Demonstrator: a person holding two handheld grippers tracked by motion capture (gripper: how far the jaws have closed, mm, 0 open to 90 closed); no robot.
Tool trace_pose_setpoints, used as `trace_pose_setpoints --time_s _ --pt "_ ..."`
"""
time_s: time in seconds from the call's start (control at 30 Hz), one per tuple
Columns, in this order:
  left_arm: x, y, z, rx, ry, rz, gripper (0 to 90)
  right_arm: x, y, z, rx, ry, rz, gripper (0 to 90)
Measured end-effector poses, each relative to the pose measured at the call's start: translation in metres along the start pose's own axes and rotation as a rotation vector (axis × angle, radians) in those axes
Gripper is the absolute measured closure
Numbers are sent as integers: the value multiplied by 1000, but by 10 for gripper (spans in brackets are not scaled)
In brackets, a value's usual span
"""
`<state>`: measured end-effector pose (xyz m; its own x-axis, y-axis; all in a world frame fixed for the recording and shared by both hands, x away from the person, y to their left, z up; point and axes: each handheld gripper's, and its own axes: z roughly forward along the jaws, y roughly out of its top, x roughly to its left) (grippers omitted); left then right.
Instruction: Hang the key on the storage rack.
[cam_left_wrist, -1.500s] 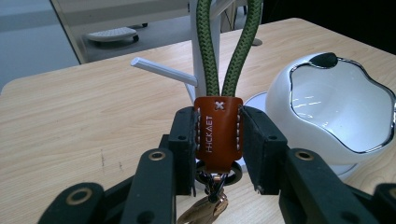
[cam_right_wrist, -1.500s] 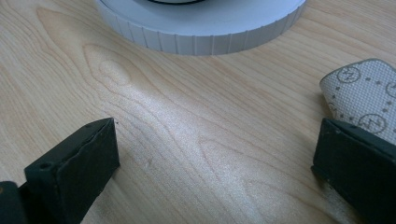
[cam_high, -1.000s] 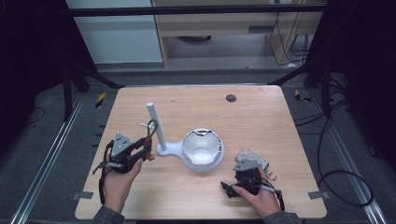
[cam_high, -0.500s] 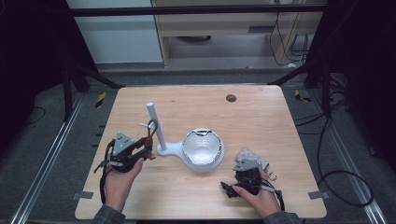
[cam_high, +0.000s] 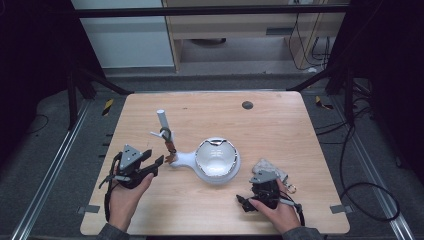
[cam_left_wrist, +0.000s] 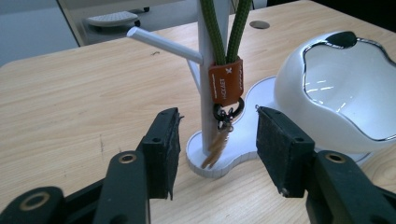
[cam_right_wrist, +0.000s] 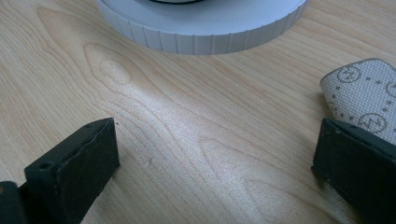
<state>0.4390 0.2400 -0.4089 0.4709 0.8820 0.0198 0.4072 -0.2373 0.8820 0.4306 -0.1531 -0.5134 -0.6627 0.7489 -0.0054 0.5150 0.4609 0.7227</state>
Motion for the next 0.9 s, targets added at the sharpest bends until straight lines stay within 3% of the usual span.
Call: trace_pose_setpoints --time_s 0.63,0.9 --pt "8 -8 1 67 15 14 363 0 0 0 0 0 0 2" --pt "16 -15 5 118 33 1 251 0 0 0 0 -2 2 2"
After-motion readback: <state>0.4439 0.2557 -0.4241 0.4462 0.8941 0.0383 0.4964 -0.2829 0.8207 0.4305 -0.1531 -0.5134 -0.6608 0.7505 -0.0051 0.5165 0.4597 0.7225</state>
